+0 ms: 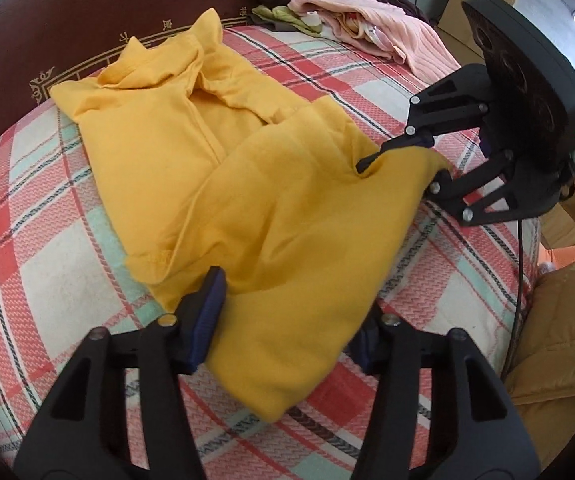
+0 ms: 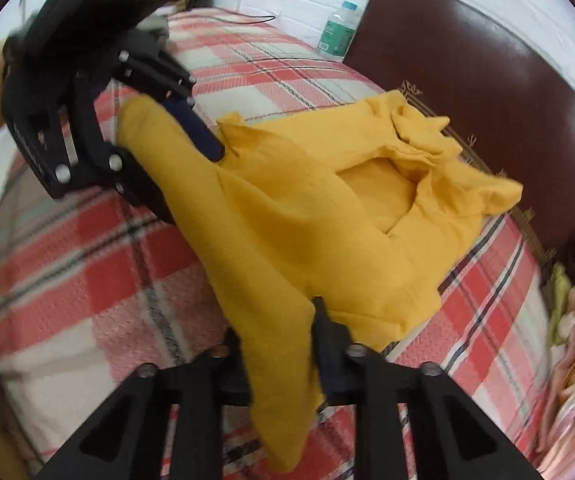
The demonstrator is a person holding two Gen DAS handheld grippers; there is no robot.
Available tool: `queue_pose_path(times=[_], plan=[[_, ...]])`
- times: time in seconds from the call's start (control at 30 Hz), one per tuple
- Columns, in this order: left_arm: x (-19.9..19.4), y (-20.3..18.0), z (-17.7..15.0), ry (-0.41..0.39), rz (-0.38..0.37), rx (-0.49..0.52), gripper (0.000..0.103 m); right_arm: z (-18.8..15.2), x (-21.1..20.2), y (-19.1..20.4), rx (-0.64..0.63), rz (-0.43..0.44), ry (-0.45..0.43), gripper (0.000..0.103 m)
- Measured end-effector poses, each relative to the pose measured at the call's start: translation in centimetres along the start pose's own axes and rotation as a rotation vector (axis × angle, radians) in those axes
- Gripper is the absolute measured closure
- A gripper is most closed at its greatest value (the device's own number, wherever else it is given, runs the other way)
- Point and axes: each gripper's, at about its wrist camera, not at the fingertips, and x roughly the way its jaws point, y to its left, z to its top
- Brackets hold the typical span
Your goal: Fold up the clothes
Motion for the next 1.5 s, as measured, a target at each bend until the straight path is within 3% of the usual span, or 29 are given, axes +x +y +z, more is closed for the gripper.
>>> queue_pose_path(times=[0.07, 0.3, 0.5, 0.6, 0.9, 1.27, 1.5], plan=[[-0.9, -0.1, -0.1, -0.001, -0.026, -0.002, 0.062, 0.1, -0.9, -0.5, 0.054, 0.053, -0.001, 0.087], [-4.6, -1.5, -1.6, 0.010, -0.080, 0.026, 0.062, 0.3, -5.0, 0.8, 0.108, 0.241, -0.039, 0.087], [-7.4, -3.9, -3.9, 0.025, -0.117, 0.069, 0.062, -0.2, -7.5, 4.0, 0.074, 0.382, -0.033, 0.087], [-7.6, -4.2, -4.2, 0.027, -0.119, 0.072, 0.062, -0.3, -8.0, 4.9, 0.049, 0.364, -0.016, 0.087], [-7.5, -2.2, -1.0, -0.007, -0.083, 0.027, 0.062, 1.4, -9.1, 1.2, 0.145, 0.295, -0.103, 0.087], [-8.7, 2.9, 7.0, -0.059, 0.014, -0.011, 0.062, 6.0, -8.0, -7.5, 0.235, 0.237, -0.153, 0.087], [-6.6, 6.6, 11.2, -0.054, 0.003, -0.085, 0.062, 8.2, -5.7, -11.6, 0.274, 0.240, -0.125, 0.088]])
